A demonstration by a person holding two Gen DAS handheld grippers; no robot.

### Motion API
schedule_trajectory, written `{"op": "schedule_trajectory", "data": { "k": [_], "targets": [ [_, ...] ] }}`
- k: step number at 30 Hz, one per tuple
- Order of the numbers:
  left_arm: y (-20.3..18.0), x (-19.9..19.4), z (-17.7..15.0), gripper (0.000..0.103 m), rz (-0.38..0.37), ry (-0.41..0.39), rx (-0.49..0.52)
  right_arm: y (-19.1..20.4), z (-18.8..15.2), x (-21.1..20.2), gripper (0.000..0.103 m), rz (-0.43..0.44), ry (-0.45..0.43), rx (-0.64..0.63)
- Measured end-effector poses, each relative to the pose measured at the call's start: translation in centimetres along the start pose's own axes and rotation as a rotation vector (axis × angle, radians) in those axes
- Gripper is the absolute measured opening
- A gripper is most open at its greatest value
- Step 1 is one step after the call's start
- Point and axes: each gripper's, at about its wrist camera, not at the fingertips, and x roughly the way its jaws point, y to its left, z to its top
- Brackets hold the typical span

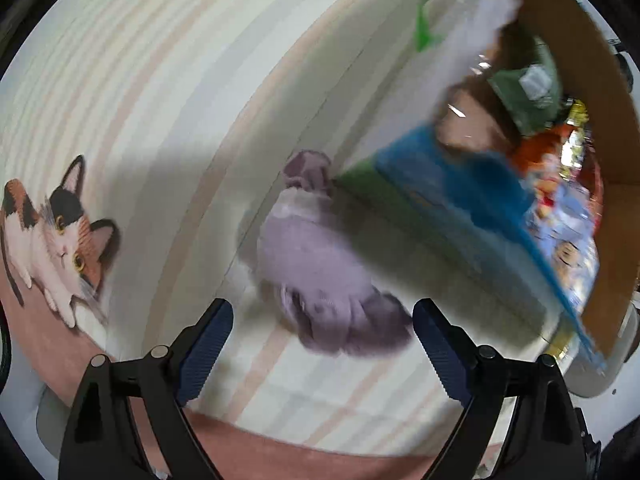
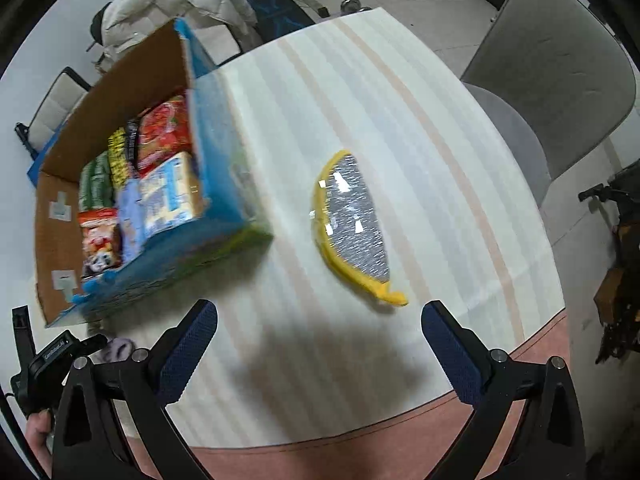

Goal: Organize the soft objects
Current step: 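Grasp the lilac cloth with left gripper while right grasps the yellow sponge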

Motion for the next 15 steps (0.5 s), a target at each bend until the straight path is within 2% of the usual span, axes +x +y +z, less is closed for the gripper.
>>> {"op": "schedule_trajectory", "data": {
  "k": [1,2,3,4,5,9,15],
  "targets": [
    [0.0,0.5,0.1,0.088,0.016,-0.001,0.004,-0.3,0.2,0.4,0.103,-0.011,-0.001,0.007],
    [-0.1,0.8,0.2,0.072,0.025,-0.006,0.013,-0.5,0.4,0.9,0.103,-0.019,0.001,0.013],
    [-0.2,1.2,0.1,0.062,0.040,-0.009,0.028,-0.7,0.7,1.3,0.103,-0.028,0.003,0.020],
    [-0.3,1.5,-0.1,0.045,0.056,-0.005,0.044,-1.1,0.9,1.9,0.103,-0.041,0.003,0.027],
    [-0.5,1.6,-0.3,0.042,0.071,-0.009,0.058,-1.5,1.3,2.5,0.103,-0.050,0.007,0.034],
    [-1.3,1.6,-2.2,0.039,0.138,-0.037,0.159,-3.1,2.6,4.7,0.103,-0.057,0.019,0.084],
    [-2.3,2.6,-7.3,0.039,0.215,-0.033,0.304,-4.8,4.0,8.2,0.101,-0.003,0.058,0.132]
  ]
}}
